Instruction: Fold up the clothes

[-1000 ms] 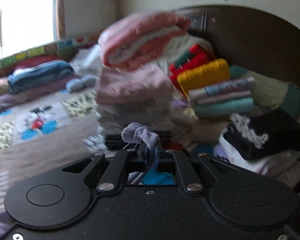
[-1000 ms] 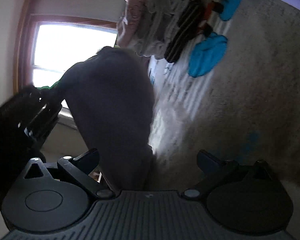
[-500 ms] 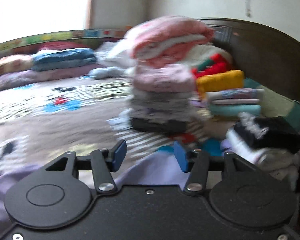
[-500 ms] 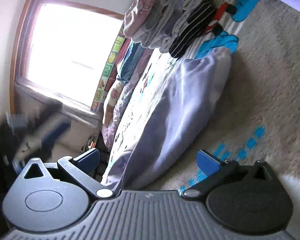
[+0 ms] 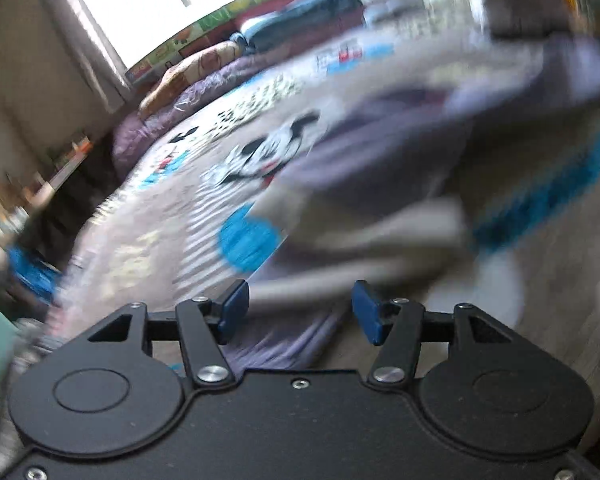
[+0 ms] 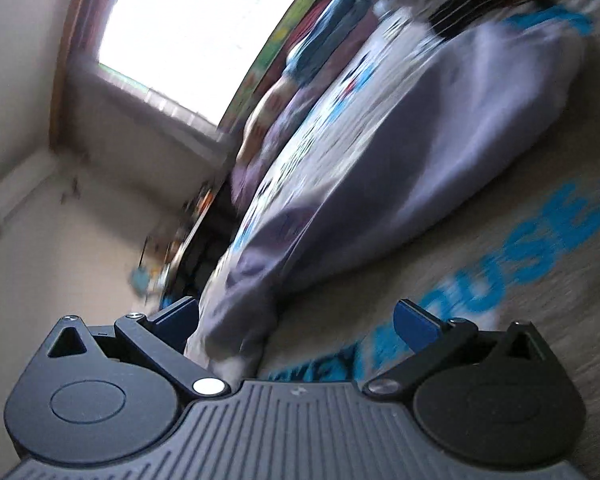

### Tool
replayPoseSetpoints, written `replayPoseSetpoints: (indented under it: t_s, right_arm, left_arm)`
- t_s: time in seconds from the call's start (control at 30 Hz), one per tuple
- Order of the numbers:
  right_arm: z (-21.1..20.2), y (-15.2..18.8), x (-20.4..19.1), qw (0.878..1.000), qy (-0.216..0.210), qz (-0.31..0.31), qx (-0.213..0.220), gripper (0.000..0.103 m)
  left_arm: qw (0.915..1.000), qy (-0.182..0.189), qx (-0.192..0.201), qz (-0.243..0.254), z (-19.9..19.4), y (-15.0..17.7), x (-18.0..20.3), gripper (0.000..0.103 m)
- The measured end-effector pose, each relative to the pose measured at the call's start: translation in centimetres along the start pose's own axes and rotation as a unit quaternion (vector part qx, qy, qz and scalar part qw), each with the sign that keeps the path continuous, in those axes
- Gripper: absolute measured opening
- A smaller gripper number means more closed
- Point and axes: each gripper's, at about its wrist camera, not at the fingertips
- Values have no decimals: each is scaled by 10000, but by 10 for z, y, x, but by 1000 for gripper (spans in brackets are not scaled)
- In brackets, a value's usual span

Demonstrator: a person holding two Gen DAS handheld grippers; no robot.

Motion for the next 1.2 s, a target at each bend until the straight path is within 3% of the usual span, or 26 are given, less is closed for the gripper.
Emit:
replayPoseSetpoints:
  t_s: [0.1,0.17,0.37,0.43,0.47,0.5,0.6,0.67,0.83,0.93,1.1,1.2]
  right_arm:
    - [14,9,-14,9984,-202,-354,-403,103]
    - [20,17,-24,9962,-266,-549,-623,103]
    - [27,38,-50,9878,-291,-1100,-1062,103]
    - [23,39,-51,9881,-284,-1072,-1062,103]
    - [23,39,-52,9885,-281,-1047,-1054,103]
    - [22,38,-51,9889,-280,-1022,-1040,103]
    - [20,34,-46,9903,-280,-958,-964,103]
    - [17,30,-45,9913,-287,-926,-895,103]
    - [8,21,-40,9945,-337,-743,-654,103]
    - [0,15,-38,9963,-367,-590,-496,103]
    - [-15,5,-32,9984,-457,-285,-197,103]
    - [-27,-1,-25,9987,-498,-57,15,103]
  left_arm:
    - [9981,-161,-159,578,10,16,0,58]
    - [9971,-101,-268,708,15,24,-4,64]
    - [9953,-55,-406,878,30,36,-8,64]
    - [9950,-52,-430,898,31,36,-7,51]
    - [9941,-97,-508,948,33,37,-4,33]
    - [9931,-145,-589,1000,35,37,-2,21]
    - [9916,-305,-653,1072,34,38,8,10]
    - [9918,-286,-654,1064,26,34,16,8]
    - [9968,464,-542,364,-10,11,25,7]
    - [9939,1014,-435,-61,-33,-4,36,7]
    - [9748,2153,-323,-494,-62,-29,73,5]
    - [9581,2730,-247,-828,-71,-45,95,5]
Point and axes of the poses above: each gripper's, at about its wrist camera, not at the fingertips, and z roughly the way its jaws point, x to its right, y to its underside, and after that the axes turned 6 degrees about -z, right-handed
